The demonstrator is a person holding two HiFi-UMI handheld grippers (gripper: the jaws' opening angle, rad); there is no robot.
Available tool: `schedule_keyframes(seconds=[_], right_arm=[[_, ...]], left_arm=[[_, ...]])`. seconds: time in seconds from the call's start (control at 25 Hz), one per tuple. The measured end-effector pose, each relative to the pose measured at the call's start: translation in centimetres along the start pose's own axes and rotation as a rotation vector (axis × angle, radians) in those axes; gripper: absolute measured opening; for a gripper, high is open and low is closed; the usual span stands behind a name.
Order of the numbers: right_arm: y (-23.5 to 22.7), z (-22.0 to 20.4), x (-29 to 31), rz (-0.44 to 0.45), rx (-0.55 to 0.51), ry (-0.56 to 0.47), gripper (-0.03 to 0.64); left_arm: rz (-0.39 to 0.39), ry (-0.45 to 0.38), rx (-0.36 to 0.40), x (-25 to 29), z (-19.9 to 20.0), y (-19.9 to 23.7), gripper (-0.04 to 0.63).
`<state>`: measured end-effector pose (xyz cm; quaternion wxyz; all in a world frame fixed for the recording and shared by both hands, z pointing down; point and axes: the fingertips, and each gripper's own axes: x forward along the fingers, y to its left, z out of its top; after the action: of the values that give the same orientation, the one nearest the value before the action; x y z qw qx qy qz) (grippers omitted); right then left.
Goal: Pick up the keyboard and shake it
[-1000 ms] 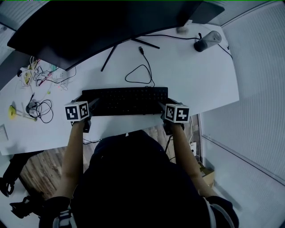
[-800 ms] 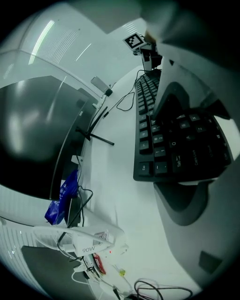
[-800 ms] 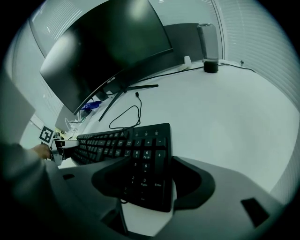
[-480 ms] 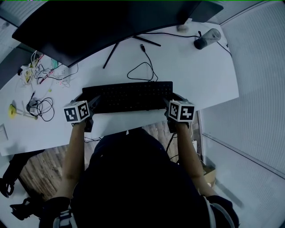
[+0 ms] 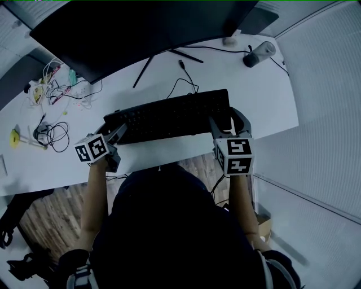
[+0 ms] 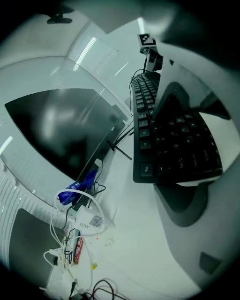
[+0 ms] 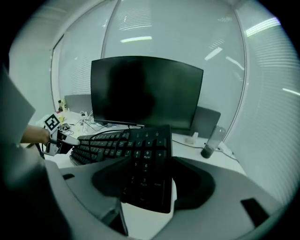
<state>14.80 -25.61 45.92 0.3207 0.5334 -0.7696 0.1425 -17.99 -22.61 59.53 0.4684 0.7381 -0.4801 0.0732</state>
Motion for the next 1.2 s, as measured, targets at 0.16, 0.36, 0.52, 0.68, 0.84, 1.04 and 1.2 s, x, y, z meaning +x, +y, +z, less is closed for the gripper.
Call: schedule_keyframes(seconds=[0.16,0.36,0.52,0.68,0.84,1.04,1.2], right_arm=[[0.3,2.2,-1.8,-0.042,-0.077,-0.055,0.288],[0.6,4.1,-3.6,-0.09,-0.157,-0.107,0.288],[0.5,4.2,-4.0,-0.096,-0.162,-0.118,0.288],[-0.6,3.2,-3.2,-0.07,-0.079,-0.123,0.288],[-1.8,1.3,-1.9,-0.016,0.067,-0.127,0.288],[-2.4,-1.5,0.2,0.074,0.243,-0.128,0.288],[-1.9,-3.3,1.7,0.143,0.357,-0.125,0.288]], left_arm=[[-0.059,-0.029,-0.034,0.2,-0.1,-0.6,0.431],[-0.123,-0.038,-0.077,0.7,-0.4,-1.2,0.431],[-0.133,-0.041,-0.079,0.7,-0.5,-1.5,0.431],[-0.075,-0.062,-0.009,-0.1,1.3,-2.1,0.431],[0.011,-0.078,0.114,-1.6,3.9,-3.1,0.431],[0.115,-0.086,0.257,-3.7,6.9,-5.2,0.431],[0.181,-0.099,0.352,-5.2,8.6,-6.5,0.431]])
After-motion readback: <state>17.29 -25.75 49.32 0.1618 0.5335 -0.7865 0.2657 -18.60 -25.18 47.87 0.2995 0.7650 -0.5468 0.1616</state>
